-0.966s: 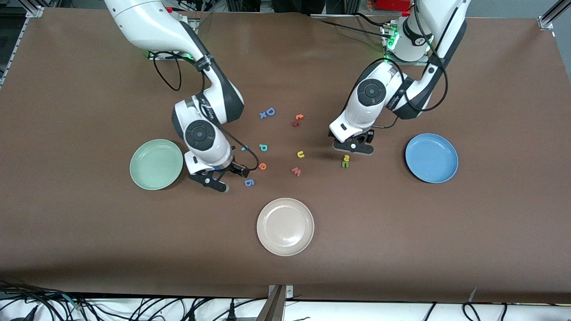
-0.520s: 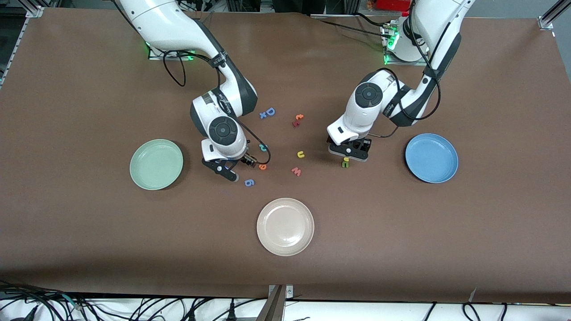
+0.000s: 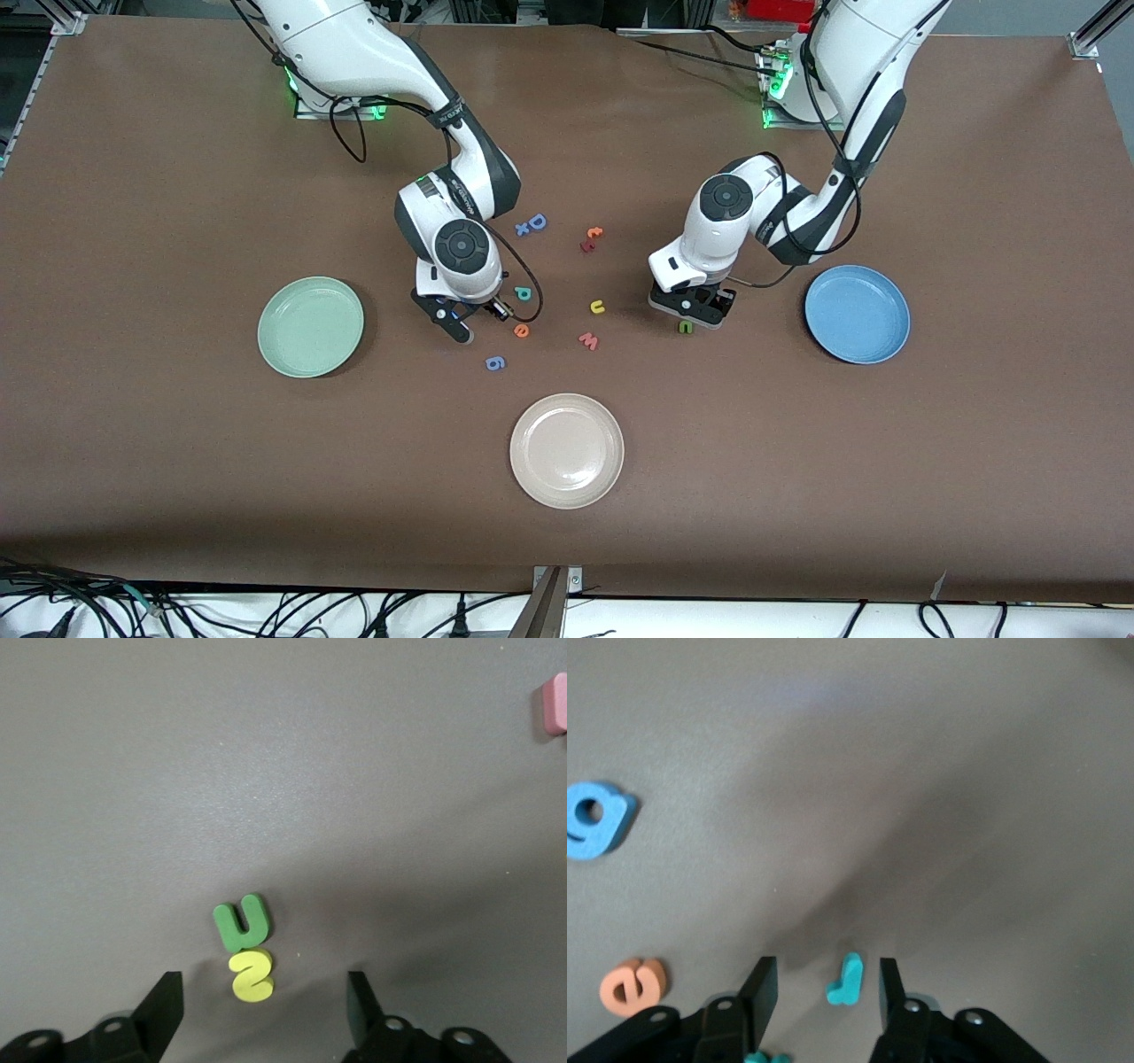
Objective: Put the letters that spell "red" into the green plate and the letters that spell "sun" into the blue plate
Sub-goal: 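Grasp teal l with the right gripper while the left gripper grasps yellow 2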
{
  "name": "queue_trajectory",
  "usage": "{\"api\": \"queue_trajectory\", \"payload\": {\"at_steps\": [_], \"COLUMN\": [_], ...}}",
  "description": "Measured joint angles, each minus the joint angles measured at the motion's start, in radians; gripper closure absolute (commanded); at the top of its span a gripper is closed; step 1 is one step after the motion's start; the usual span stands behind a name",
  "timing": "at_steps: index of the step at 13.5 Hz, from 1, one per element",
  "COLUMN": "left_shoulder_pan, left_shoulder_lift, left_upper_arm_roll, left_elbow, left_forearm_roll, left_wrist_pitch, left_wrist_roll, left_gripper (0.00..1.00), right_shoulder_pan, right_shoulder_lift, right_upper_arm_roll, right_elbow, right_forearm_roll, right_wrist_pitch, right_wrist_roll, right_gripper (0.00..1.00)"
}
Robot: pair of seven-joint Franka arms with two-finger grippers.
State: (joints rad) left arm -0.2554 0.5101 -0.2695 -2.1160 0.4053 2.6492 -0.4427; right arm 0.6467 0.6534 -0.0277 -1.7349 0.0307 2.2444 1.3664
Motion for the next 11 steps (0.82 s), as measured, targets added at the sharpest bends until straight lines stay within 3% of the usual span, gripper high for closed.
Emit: {"api": "queue_trajectory", "payload": {"at_steps": [6, 8, 11], "left_shoulder_pan": [-0.023, -0.023, -0.023], "left_shoulder_lift": [0.024, 0.024, 0.024], "left_upper_arm_roll": [0.035, 0.037, 0.037], "left_elbow": [0.001, 0.002, 0.003], "left_forearm_roll": [0.027, 0.027, 0.027], "left_wrist_pitch": [0.032, 0.034, 0.037], "left_wrist_roll": [0.000, -0.001, -0.001], "left_gripper": [0.39, 0.50, 0.79], "right_shoulder_pan": [0.003, 0.005, 0.011], "right_shoulder_lift": [-0.031, -0.038, -0.044], "right_upper_arm_roll": [0.004, 0.009, 0.013], "right_elbow": [-0.097, -0.119, -0.138], "right_forearm_roll": [0.000, 0.001, 0.001], "right_wrist_pitch": [0.076, 0.117, 0.143], "right_wrist_roll": [0.030, 0.030, 0.033], "right_gripper": [0.50, 0.50, 0.65]}}
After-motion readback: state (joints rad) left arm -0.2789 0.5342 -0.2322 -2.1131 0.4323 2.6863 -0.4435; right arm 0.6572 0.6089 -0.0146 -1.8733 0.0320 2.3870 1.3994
